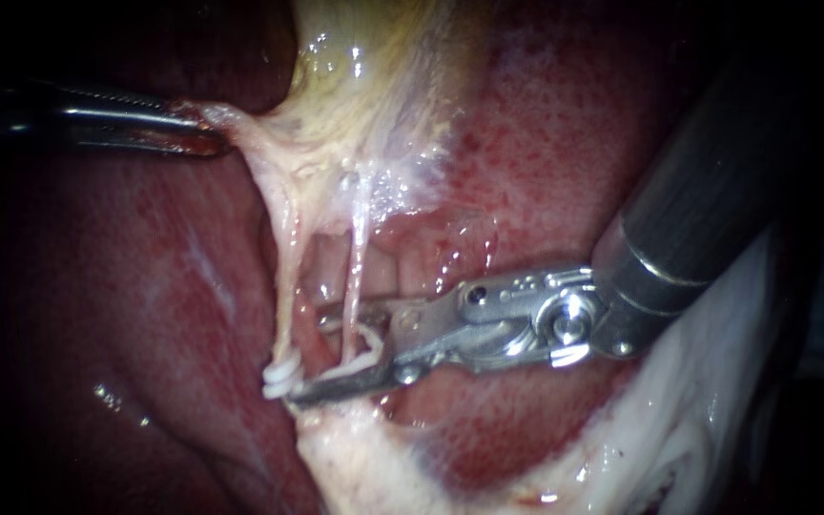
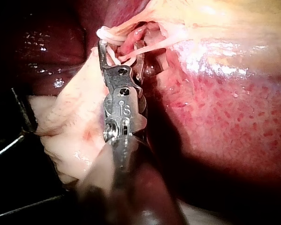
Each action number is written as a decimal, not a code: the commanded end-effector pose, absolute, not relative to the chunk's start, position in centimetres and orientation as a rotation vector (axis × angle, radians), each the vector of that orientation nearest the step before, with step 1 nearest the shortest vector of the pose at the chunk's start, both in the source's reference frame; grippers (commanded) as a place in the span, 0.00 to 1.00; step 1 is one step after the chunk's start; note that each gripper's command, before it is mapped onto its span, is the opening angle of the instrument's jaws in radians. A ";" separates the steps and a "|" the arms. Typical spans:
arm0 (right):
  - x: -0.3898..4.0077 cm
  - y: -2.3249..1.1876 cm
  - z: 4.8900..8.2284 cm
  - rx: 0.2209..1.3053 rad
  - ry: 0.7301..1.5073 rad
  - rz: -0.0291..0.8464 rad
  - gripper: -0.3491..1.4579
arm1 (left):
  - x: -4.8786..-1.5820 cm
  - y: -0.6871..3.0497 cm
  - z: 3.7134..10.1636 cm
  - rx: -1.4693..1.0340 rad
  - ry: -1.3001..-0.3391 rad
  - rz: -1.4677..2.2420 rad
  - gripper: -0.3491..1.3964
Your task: Clipping third clip left tube
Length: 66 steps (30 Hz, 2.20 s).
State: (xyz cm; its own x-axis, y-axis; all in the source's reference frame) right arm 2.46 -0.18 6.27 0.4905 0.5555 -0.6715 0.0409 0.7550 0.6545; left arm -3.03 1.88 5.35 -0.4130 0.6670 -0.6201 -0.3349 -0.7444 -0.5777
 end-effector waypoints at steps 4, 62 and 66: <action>2.33 -0.16 6.29 0.671 1.032 0.336 0.46 | -3.02 1.89 5.35 -1.185 -0.493 2.170 0.00; 1.91 0.15 6.36 0.887 1.091 0.558 0.47 | -2.98 1.91 5.36 -1.184 -0.491 2.170 0.00; 1.89 0.18 6.42 0.886 1.091 0.558 0.47 | -2.98 1.91 5.36 -1.185 -0.491 2.170 0.00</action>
State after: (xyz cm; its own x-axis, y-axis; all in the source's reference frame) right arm 1.89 0.18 6.42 0.3815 0.7663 -0.5169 0.0295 0.5488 0.8354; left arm -2.98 1.91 5.36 -0.4129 0.6668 -0.6203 -0.3350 -0.7446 -0.5774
